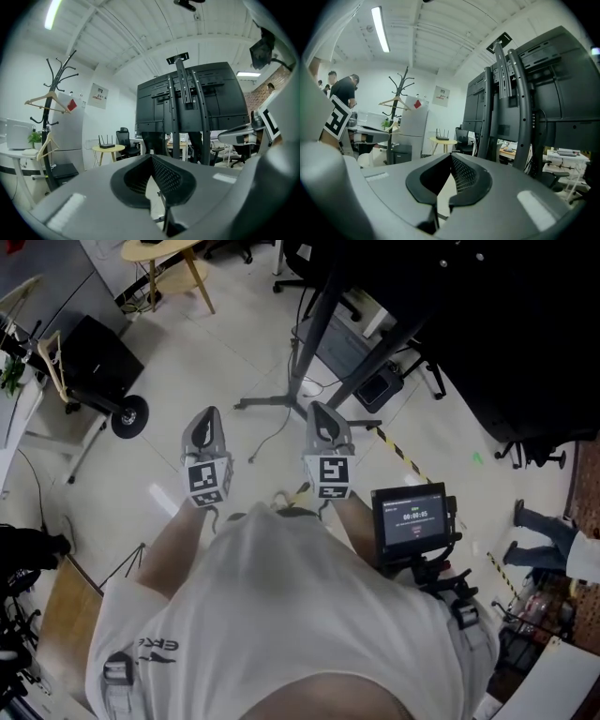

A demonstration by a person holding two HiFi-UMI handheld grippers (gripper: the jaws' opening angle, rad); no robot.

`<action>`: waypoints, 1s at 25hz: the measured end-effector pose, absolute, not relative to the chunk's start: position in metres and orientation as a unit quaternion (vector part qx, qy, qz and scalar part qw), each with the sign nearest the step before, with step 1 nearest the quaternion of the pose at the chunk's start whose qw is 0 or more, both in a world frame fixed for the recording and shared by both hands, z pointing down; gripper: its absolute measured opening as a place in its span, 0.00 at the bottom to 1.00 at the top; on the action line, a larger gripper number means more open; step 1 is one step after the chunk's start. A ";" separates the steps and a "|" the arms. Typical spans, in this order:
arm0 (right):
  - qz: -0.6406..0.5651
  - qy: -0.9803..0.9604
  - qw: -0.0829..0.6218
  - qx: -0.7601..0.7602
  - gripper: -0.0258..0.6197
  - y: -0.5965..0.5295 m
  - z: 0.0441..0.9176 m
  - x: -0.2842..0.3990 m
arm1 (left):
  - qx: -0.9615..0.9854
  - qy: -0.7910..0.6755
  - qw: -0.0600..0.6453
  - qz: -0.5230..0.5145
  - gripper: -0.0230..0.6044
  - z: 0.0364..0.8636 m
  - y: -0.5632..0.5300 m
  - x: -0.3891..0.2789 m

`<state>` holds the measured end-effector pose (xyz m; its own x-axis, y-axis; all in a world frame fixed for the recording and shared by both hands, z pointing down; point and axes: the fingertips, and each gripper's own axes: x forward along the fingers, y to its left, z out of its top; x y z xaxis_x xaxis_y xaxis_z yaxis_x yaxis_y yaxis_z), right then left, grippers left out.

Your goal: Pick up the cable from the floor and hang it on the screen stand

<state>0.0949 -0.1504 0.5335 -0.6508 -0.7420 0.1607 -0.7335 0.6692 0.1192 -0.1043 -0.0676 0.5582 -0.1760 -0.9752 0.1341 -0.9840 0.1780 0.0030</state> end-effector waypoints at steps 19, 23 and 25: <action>-0.015 -0.887 0.117 0.447 0.06 -0.238 0.546 0.022 | 0.665 -0.744 0.052 0.038 0.04 0.558 -0.148 -0.177; -0.009 -0.869 0.121 0.480 0.06 -0.260 0.547 0.010 | 0.690 -0.722 0.046 0.038 0.04 0.553 -0.182 -0.197; -0.004 -0.860 0.124 0.496 0.06 -0.268 0.549 0.009 | 0.703 -0.709 0.039 0.034 0.04 0.549 -0.197 -0.200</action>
